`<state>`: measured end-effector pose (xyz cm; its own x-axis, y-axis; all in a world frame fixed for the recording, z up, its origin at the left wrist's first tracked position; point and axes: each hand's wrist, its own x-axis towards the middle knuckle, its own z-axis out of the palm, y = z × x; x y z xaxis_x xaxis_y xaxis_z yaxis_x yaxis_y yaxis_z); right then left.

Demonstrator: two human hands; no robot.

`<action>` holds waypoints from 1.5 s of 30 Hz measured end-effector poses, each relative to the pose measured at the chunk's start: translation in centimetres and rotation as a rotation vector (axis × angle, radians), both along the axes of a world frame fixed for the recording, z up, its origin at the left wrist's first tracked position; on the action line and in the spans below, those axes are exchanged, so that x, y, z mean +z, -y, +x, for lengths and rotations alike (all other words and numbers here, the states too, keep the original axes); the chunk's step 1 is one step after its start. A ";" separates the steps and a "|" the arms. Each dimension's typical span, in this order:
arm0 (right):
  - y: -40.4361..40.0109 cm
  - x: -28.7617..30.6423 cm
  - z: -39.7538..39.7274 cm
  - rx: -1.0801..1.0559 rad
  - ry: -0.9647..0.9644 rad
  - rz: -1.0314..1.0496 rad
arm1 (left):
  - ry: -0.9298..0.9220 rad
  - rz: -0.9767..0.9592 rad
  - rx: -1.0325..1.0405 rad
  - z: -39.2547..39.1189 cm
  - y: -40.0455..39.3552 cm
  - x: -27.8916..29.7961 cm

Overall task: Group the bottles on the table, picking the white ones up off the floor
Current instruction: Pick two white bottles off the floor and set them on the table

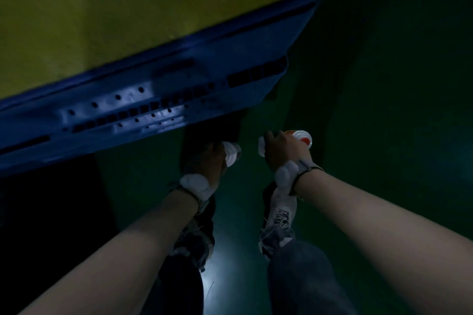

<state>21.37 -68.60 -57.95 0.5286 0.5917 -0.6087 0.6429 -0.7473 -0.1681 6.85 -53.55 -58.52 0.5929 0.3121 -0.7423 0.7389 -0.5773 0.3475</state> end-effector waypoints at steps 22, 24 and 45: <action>-31.1 48.5 -1.5 0.375 0.039 0.294 | 0.686 0.417 -0.002 -7.0 -27.1 45.9; -34.3 48.7 -1.3 0.382 0.092 0.344 | 0.691 0.498 0.062 -7.0 -30.1 46.7; -57.2 40.1 -0.8 0.220 0.176 0.457 | 0.690 0.725 0.265 -1.9 -48.6 39.0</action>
